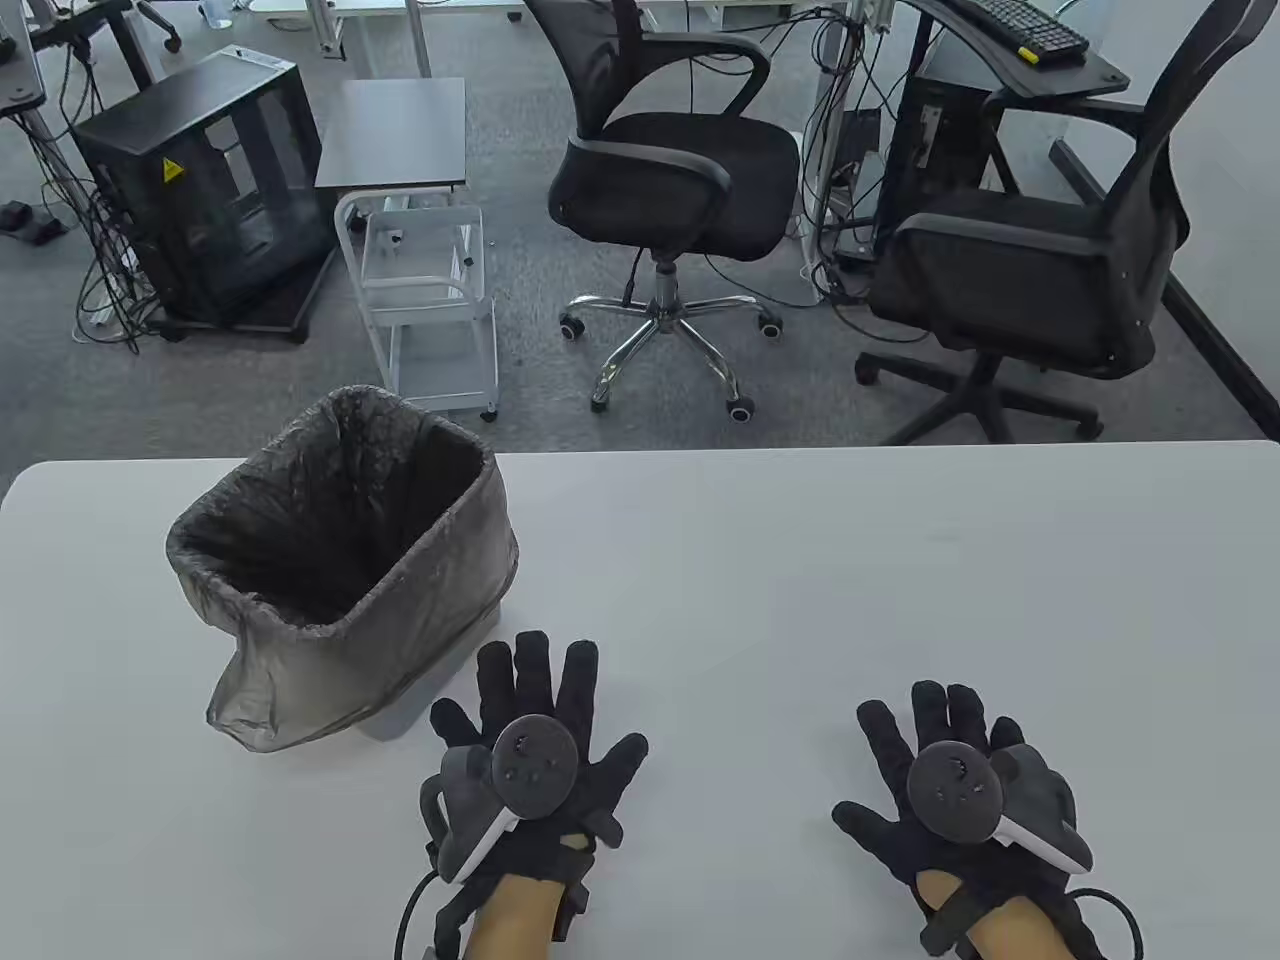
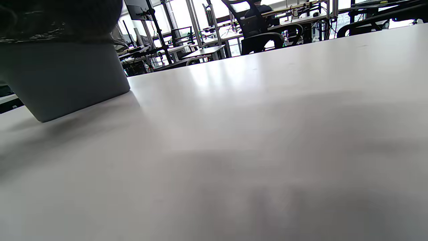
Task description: Twist garbage bag top to tighten it
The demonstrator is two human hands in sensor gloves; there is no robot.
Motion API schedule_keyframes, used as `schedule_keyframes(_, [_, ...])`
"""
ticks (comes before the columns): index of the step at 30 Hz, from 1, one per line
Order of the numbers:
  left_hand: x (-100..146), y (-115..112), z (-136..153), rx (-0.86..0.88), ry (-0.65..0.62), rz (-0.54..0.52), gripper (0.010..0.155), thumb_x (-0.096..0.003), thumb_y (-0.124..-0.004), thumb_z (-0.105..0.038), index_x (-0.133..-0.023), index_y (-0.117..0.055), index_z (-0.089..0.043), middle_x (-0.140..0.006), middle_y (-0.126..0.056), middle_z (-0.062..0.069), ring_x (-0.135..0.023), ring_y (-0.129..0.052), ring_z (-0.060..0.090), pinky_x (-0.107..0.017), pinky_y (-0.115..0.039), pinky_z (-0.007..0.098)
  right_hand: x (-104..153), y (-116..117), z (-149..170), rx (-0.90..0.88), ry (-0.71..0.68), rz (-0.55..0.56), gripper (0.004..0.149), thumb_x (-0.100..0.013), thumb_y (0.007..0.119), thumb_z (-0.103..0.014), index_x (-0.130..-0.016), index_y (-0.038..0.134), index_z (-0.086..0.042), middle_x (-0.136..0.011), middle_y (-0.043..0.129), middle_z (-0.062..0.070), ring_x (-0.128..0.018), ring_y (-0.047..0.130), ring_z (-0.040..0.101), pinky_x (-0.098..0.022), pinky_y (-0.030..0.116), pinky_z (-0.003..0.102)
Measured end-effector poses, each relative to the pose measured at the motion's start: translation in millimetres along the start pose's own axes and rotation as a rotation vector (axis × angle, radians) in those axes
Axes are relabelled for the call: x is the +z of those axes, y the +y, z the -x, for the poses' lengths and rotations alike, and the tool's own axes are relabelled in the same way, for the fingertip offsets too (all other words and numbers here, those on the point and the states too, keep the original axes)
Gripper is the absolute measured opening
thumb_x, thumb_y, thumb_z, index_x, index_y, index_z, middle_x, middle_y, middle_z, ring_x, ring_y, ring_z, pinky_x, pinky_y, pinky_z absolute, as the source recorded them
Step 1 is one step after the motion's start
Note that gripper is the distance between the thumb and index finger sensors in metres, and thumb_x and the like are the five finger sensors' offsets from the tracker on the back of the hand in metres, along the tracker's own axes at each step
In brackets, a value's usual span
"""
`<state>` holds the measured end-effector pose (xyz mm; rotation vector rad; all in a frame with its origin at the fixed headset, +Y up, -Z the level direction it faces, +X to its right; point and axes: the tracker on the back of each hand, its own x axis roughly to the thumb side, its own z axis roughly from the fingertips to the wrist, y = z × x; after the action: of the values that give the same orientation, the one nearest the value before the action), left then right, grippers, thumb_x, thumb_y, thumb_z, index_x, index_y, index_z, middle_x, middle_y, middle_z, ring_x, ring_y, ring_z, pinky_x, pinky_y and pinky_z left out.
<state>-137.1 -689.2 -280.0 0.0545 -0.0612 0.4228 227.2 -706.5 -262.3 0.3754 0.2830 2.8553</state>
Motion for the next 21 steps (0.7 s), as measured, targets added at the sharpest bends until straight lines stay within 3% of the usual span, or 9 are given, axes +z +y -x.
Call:
schedule_keyframes(7, [2.3, 8.8, 8.6, 0.006, 0.031, -0.047, 0.089, -0.0438, -0.077, -0.072, -0.112, -0.025, -0.047, -0.116, -0.004, -0.004, -0.105, 0.008, 0.029, -0.058, -0.005, 0.079, -2.5, 0.6, -4.2, -0.015, -0.034, 0.029, 0.090, -0.049, 0.069, -0.069, -0.113, 0.024, -0.022, -0.105, 0.000, 0.024, -0.091, 0.000, 0.058, -0.056, 0.006, 0.077])
schedule_keyframes(15, [4.7, 48.1, 35.9, 0.057, 0.079, -0.239, 0.088, -0.0438, -0.078, -0.071, -0.111, -0.025, -0.050, -0.116, -0.002, -0.006, -0.105, 0.010, 0.027, -0.059, -0.005, 0.079, -0.4, -4.9, -6.9, -0.008, -0.051, 0.063, 0.090, -0.049, 0.069, -0.069, -0.113, 0.025, -0.022, -0.105, 0.000, 0.024, -0.092, 0.000, 0.058, -0.056, 0.007, 0.077])
schedule_keyframes(21, [8.5, 87.0, 60.9, 0.014, 0.200, -0.468, 0.083, -0.0458, -0.080, -0.063, -0.111, -0.030, -0.050, -0.114, -0.002, -0.006, -0.105, 0.009, 0.026, -0.060, -0.007, 0.078, 2.6, -8.2, -4.6, -0.047, -0.057, 0.101, 0.089, -0.049, 0.069, -0.069, -0.113, 0.027, -0.022, -0.106, 0.002, 0.024, -0.092, 0.001, 0.058, -0.056, 0.007, 0.077])
